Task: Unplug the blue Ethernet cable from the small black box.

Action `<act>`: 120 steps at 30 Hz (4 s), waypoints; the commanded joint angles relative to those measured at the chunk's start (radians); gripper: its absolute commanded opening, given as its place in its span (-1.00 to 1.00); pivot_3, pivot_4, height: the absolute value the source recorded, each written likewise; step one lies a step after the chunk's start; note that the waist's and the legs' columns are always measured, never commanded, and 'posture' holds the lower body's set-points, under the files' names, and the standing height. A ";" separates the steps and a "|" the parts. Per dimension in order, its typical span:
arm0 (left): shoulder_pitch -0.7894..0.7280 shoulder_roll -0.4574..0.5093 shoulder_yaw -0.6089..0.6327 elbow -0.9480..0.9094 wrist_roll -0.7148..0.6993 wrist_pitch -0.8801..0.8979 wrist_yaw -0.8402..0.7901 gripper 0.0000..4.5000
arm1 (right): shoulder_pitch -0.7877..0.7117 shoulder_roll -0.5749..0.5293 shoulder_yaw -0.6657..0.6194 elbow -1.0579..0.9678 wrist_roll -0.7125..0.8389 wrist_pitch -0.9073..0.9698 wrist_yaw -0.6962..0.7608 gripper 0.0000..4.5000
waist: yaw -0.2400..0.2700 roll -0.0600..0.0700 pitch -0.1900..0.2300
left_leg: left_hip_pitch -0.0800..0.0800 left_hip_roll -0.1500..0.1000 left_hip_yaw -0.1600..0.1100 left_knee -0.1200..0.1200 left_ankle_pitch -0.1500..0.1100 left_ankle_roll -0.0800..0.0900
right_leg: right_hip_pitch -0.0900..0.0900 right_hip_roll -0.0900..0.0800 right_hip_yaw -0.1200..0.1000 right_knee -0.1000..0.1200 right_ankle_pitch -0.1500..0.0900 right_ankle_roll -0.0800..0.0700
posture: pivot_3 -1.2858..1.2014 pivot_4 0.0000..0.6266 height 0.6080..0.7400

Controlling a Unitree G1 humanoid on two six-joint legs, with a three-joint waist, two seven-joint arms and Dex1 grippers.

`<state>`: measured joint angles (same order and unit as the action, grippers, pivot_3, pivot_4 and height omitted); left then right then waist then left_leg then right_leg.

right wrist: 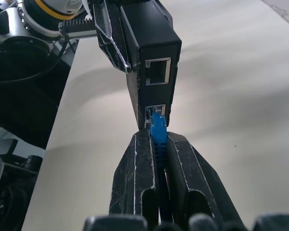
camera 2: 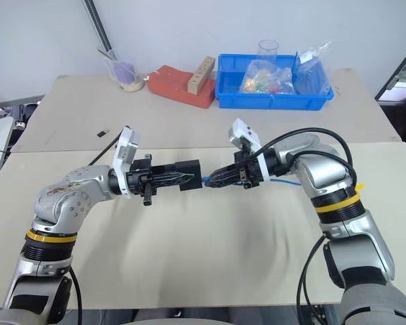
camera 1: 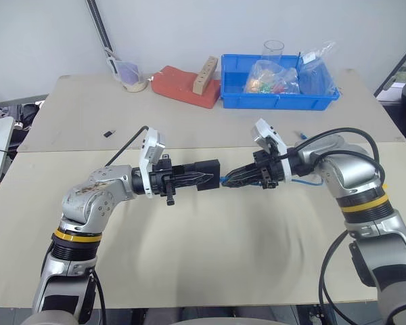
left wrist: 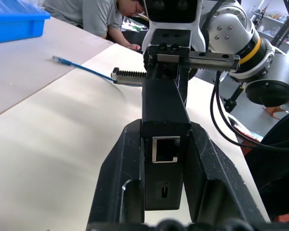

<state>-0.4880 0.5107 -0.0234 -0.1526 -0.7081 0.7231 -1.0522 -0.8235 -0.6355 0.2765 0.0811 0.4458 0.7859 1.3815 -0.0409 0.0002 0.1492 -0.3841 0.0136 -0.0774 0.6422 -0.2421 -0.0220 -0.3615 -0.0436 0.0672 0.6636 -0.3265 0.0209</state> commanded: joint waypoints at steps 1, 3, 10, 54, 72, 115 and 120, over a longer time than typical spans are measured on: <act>0.000 0.005 0.000 -0.048 -0.028 0.005 -0.019 -0.76 | -0.040 -0.001 -0.018 0.002 0.000 -0.029 0.012 -0.97 | 0.000 0.000 0.000 | 0.000 0.000 0.000 0.000 0.000 0.000 | 0.000 0.000 0.000 0.000 0.000 0.000 | 0.03 -0.52 1.00; 0.003 0.010 -0.004 -0.053 -0.028 0.008 -0.025 -0.76 | -0.043 -0.001 -0.019 0.004 -0.001 -0.029 0.018 -0.97 | 0.000 0.000 0.000 | 0.000 0.000 0.000 0.000 0.000 0.000 | 0.000 0.000 0.000 0.000 0.000 0.000 | 0.03 -0.52 1.00; 0.006 0.013 -0.008 -0.048 -0.021 0.002 -0.035 -0.76 | -0.038 -0.020 -0.018 -0.016 0.008 -0.018 0.043 -0.97 | 0.000 0.000 0.000 | 0.000 0.000 0.000 0.000 0.000 0.000 | 0.000 0.000 0.000 0.000 0.000 0.000 | 0.03 -0.52 1.00; 0.017 0.016 -0.020 -0.049 -0.018 -0.002 -0.059 -0.76 | -0.024 -0.027 0.018 -0.035 -0.008 -0.037 0.085 -0.12 | 0.000 0.000 0.000 | 0.000 0.000 0.000 0.000 0.000 0.000 | 0.000 0.000 0.000 0.000 0.000 0.000 | 0.03 -0.52 1.00; 0.015 0.013 -0.019 -0.062 -0.024 0.008 -0.054 -0.76 | -0.022 -0.026 0.040 -0.034 -0.010 -0.045 0.094 -0.12 | 0.000 0.000 0.000 | 0.000 0.000 0.000 0.000 0.000 0.000 | 0.000 0.000 0.000 0.000 0.000 0.000 | 0.03 -0.52 1.00; 0.205 -0.021 0.173 0.027 0.175 -0.313 0.240 -0.76 | 0.394 -0.049 -0.235 -0.411 -0.021 -0.182 -0.348 0.98 | 0.012 -0.001 0.001 | -0.003 0.001 0.000 0.000 0.000 0.000 | -0.005 0.000 0.002 0.002 0.000 0.000 | 0.03 -0.52 1.00; 0.223 -0.116 0.176 0.177 0.327 -0.541 0.386 -0.76 | 0.375 0.075 -0.311 -0.525 0.058 -0.066 -0.550 0.98 | 0.021 -0.001 0.000 | -0.003 0.001 -0.001 0.000 0.000 0.000 | -0.005 0.000 0.002 0.002 0.000 0.000 | 0.03 -0.52 1.00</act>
<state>-0.2616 0.4057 0.1348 0.0039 -0.4213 0.2659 -0.7131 -0.4433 -0.5679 -0.0105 -0.3973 0.4768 0.6970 0.8813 -0.0199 -0.0004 0.1496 -0.3871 0.0138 -0.0782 0.6418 -0.2421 -0.0220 -0.3667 -0.0442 0.0690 0.6650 -0.3265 0.0208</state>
